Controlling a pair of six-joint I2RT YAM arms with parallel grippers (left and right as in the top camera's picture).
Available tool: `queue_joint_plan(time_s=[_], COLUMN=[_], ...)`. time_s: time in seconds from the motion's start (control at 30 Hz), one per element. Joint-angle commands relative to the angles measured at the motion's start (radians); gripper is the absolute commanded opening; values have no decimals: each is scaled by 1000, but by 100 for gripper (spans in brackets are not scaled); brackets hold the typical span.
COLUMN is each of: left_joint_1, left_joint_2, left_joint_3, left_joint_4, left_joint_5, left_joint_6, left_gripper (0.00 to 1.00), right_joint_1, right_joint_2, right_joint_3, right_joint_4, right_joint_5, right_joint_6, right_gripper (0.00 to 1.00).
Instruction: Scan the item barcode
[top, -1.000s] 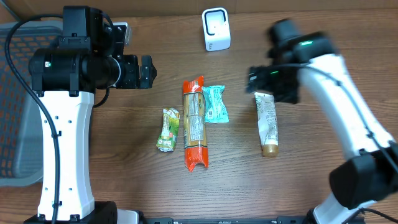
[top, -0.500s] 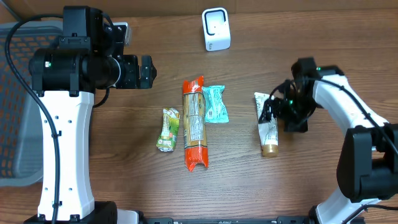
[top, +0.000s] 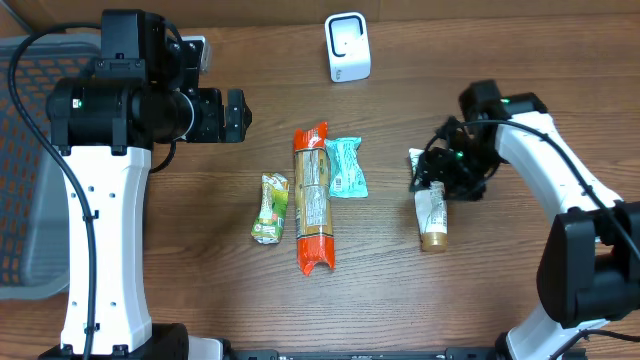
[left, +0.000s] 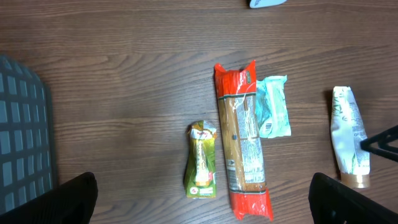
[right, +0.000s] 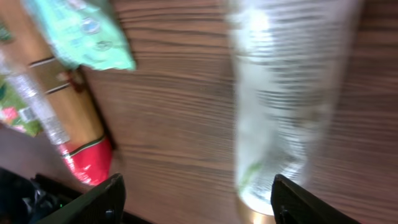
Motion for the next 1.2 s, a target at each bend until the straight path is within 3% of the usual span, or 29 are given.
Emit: queue_joint_plan(time_s=[0.0, 0.17, 0.33, 0.6, 0.8, 0.97, 1.17], left_joint_1=[3, 3, 3, 3, 3, 3, 3], left_joint_2=[0, 0, 0, 0, 0, 0, 0], left_joint_3=[0, 0, 0, 0, 0, 0, 0], left_joint_4=[4, 4, 4, 4, 4, 4, 4], left_joint_5=[-3, -3, -3, -3, -3, -3, -3], left_joint_6=[23, 23, 23, 23, 23, 23, 23], left_gripper=[99, 100, 99, 100, 100, 99, 99], right_joint_1=[91, 206, 219, 95, -50, -161, -246], right_joint_2=[-8, -8, -8, -8, -8, -8, -14], right_joint_3=[-5, -131, -240, -270, -270, -270, -268], right_joint_4=[8, 108, 134, 133, 264, 356, 379], right_joint_5=[-30, 45, 140, 338, 455, 378, -63], right_joint_6=[21, 154, 232, 262, 248, 167, 152], right_gripper=[76, 77, 76, 79, 84, 84, 81])
